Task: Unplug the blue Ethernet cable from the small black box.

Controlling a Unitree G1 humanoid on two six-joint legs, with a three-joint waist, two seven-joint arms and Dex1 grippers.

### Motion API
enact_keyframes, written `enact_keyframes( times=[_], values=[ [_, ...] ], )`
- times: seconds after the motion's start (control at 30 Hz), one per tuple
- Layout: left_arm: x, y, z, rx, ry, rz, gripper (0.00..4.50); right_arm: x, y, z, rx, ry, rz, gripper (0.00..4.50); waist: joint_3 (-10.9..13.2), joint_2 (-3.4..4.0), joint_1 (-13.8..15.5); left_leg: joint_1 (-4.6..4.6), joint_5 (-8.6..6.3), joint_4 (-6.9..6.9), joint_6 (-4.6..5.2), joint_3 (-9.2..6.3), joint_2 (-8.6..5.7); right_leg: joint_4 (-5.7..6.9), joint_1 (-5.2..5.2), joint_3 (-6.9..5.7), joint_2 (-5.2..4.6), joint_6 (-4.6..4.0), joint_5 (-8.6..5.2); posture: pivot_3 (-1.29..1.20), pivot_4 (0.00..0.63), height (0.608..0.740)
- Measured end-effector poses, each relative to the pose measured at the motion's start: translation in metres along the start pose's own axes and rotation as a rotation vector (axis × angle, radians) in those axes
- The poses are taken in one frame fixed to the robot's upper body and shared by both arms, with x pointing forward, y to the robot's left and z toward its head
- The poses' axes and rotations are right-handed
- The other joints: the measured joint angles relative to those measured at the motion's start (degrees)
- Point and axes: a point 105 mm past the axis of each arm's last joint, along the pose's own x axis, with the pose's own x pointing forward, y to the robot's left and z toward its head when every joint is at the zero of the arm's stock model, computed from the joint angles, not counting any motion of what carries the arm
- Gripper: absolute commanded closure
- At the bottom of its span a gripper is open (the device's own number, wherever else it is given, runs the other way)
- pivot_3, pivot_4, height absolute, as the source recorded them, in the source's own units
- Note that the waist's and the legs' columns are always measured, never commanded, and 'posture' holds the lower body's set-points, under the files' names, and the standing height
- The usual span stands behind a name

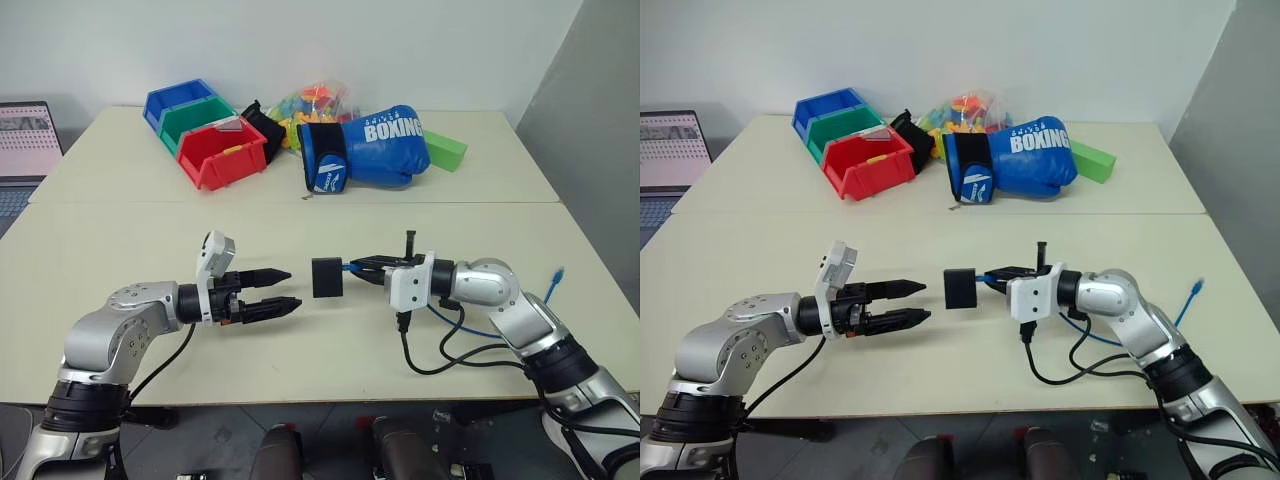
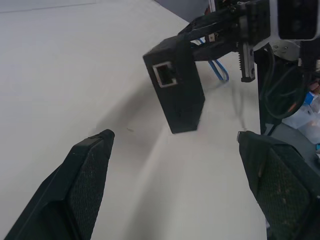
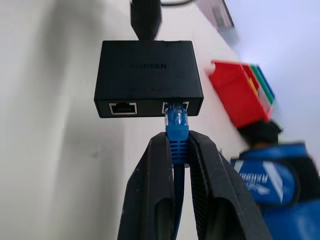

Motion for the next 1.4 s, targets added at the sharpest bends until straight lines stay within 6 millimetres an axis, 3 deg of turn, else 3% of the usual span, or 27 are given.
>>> enact_keyframes(
  times=[0.3,0.83,1.07,1.13,1.4],
  values=[
    [0.015,-0.007,-0.001,-0.088,-0.038,-0.018,0.28,0.009,0.000,0.011,-0.022,-0.053,0.037,4.35,0.0,-0.01,0.4,-0.02,0.00,0.02,-0.01,-0.02,0.00,0.01,0.01,0.02,-0.03,-0.18,0.10,0.00,0.150,0.740],
    [0.020,-0.018,0.002,-0.197,-0.082,-0.104,3.65,0.012,0.000,0.019,-0.074,-0.075,0.036,4.36,0.0,-0.01,0.4,-0.01,0.01,0.03,-0.01,-0.03,-0.01,0.01,0.01,0.03,-0.03,-0.21,0.12,0.00,0.150,0.740],
    [0.020,-0.019,0.001,-0.205,-0.076,-0.107,3.72,0.011,0.001,0.019,-0.086,-0.072,0.040,4.36,0.0,-0.01,0.4,-0.01,0.01,0.03,-0.01,-0.03,-0.01,0.01,0.01,0.03,-0.03,-0.21,0.12,0.00,0.150,0.740],
    [0.020,-0.019,0.001,-0.203,-0.072,-0.111,3.72,0.011,0.002,0.019,-0.101,-0.070,0.046,3.66,0.0,-0.01,0.4,-0.01,0.01,0.03,-0.01,-0.03,-0.01,0.01,0.01,0.03,-0.03,-0.21,0.12,0.00,0.150,0.740],
    [0.017,-0.020,0.001,-0.181,-0.059,-0.134,3.72,0.007,0.012,0.025,-0.070,-0.061,0.109,1.98,0.0,0.00,0.4,-0.01,0.01,0.03,-0.01,-0.03,-0.01,0.01,0.01,0.02,-0.03,-0.20,0.12,0.00,0.150,0.740]
  ],
)
